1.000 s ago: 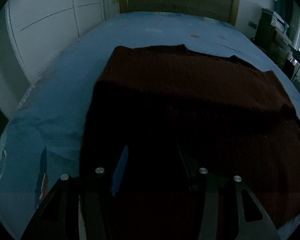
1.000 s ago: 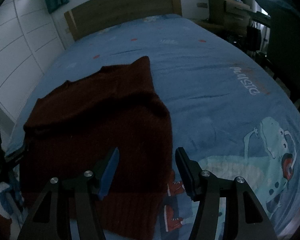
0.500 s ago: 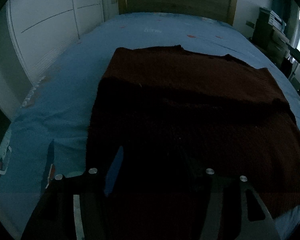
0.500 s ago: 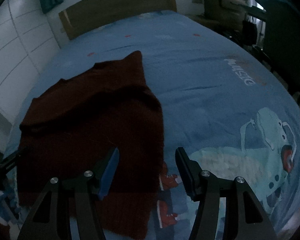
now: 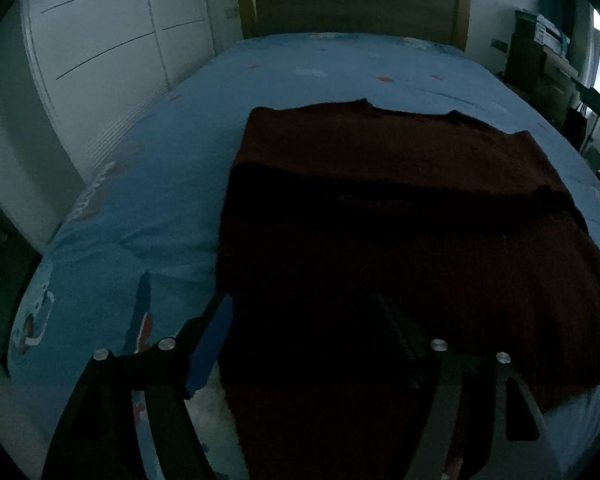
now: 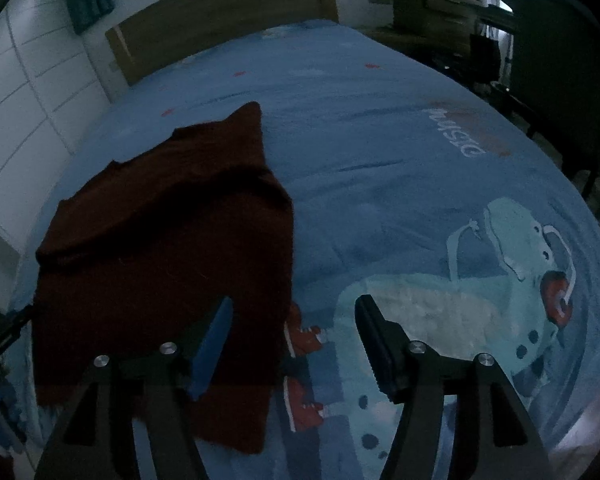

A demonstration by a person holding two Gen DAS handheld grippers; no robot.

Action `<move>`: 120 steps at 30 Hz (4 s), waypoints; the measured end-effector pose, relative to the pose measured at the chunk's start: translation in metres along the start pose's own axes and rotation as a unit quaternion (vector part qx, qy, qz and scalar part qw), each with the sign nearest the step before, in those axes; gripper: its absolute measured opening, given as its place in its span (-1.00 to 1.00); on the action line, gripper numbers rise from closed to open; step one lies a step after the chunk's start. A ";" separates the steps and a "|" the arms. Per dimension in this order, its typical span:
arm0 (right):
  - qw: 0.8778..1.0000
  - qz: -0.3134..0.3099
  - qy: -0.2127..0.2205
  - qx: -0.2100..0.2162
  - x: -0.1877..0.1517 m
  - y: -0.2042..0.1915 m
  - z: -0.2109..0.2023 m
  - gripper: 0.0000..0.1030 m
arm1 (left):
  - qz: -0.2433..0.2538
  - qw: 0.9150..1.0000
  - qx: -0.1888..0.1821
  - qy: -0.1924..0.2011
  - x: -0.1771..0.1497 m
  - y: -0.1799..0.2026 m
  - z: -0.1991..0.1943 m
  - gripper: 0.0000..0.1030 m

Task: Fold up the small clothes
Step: 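Open the left gripper and withdraw it from the sweater, then grasp the sweater's end with both grippers and lift it up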

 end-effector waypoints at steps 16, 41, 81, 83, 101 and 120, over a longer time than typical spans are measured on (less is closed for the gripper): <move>1.000 -0.005 -0.023 0.021 -0.024 -0.012 -0.001 0.52 | -0.016 1.000 0.019 -0.007 -0.019 -0.031 -0.023 0.42; 0.993 0.010 -0.079 0.086 -0.058 -0.028 0.038 0.53 | -0.042 0.996 0.006 -0.084 -0.062 -0.044 0.008 0.44; 0.961 0.010 -0.082 0.263 -0.062 -0.083 0.058 0.58 | -0.231 0.904 -0.304 -0.193 -0.052 -0.051 -0.001 0.44; 0.957 0.020 -0.079 0.278 -0.062 -0.085 0.057 0.57 | -0.239 0.894 -0.321 -0.199 -0.052 -0.052 -0.005 0.41; 0.942 0.077 -0.061 0.322 -0.055 -0.071 0.062 -0.15 | -0.269 0.871 -0.350 -0.217 -0.040 -0.057 0.004 -0.11; 0.940 0.050 -0.035 0.335 -0.033 -0.064 0.055 -0.81 | -0.250 0.883 -0.355 -0.179 -0.007 -0.047 -0.022 -0.87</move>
Point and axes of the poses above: each gripper's, at about its wrist camera, not at the fingertips, and z roughly the way its jaws point, y to its right, x to its top, the point moved 9 cm from there along z, roughly the way its jaws point, and after that the axes turned 14 degrees about -z, right-handed, at the moved point
